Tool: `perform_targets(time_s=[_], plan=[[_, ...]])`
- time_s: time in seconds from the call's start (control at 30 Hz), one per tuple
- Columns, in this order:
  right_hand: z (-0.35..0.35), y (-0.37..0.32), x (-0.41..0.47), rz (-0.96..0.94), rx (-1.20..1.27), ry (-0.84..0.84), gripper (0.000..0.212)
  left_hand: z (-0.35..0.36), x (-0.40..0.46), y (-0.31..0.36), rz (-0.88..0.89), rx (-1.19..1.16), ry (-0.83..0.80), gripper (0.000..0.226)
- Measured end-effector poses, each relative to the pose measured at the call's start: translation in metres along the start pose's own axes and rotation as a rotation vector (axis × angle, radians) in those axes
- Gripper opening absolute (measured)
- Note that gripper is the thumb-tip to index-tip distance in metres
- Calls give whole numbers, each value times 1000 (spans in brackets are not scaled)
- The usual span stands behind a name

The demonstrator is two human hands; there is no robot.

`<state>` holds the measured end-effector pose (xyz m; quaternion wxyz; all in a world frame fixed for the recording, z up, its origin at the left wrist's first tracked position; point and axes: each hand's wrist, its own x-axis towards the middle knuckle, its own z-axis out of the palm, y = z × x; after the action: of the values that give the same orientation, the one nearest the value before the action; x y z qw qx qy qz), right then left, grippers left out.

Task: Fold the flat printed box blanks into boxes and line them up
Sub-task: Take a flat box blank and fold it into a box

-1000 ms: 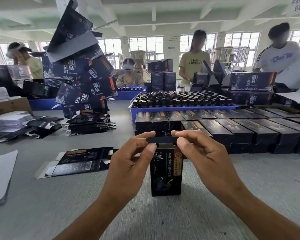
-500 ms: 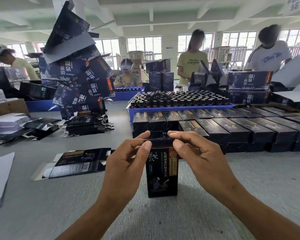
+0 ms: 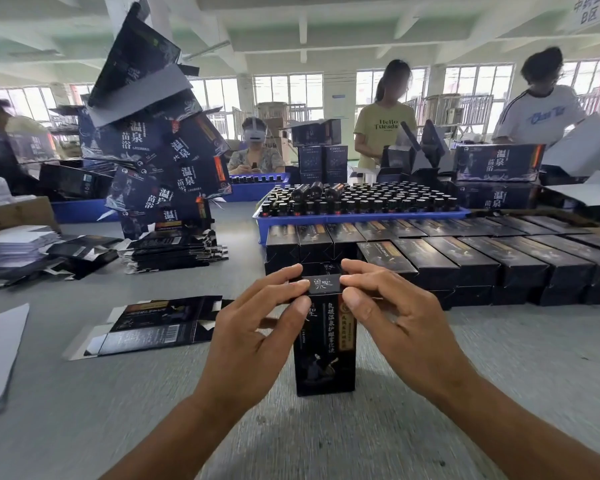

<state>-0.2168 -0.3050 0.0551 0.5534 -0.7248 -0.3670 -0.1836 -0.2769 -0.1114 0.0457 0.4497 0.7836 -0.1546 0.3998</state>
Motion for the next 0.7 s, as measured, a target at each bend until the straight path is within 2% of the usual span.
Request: perform_targets(time_s=[0.13, 0.23, 0.33, 0.43, 0.53, 0.6, 0.7], plan=[[2, 2, -2, -22, -39, 14, 26, 0, 0, -6, 36, 30, -16, 23], [3, 5, -2, -16, -56, -28, 25, -1, -3, -9, -57, 46, -117, 35], [5, 11, -3, 75, -186, -150, 49, -1, -2, -13, -218, -31, -230, 50], [9, 18, -8, 136, -349, -301, 77, -4, 3, -21, -329, -43, -133, 53], [15, 14, -18, 98, -368, -451, 85, -8, 5, -29, -486, -122, -34, 52], [19, 13, -21, 14, -518, -514, 91, -9, 7, -33, -622, -222, 51, 46], [24, 14, -18, -192, -724, -428, 89, -6, 10, -37, -788, -374, 107, 46]])
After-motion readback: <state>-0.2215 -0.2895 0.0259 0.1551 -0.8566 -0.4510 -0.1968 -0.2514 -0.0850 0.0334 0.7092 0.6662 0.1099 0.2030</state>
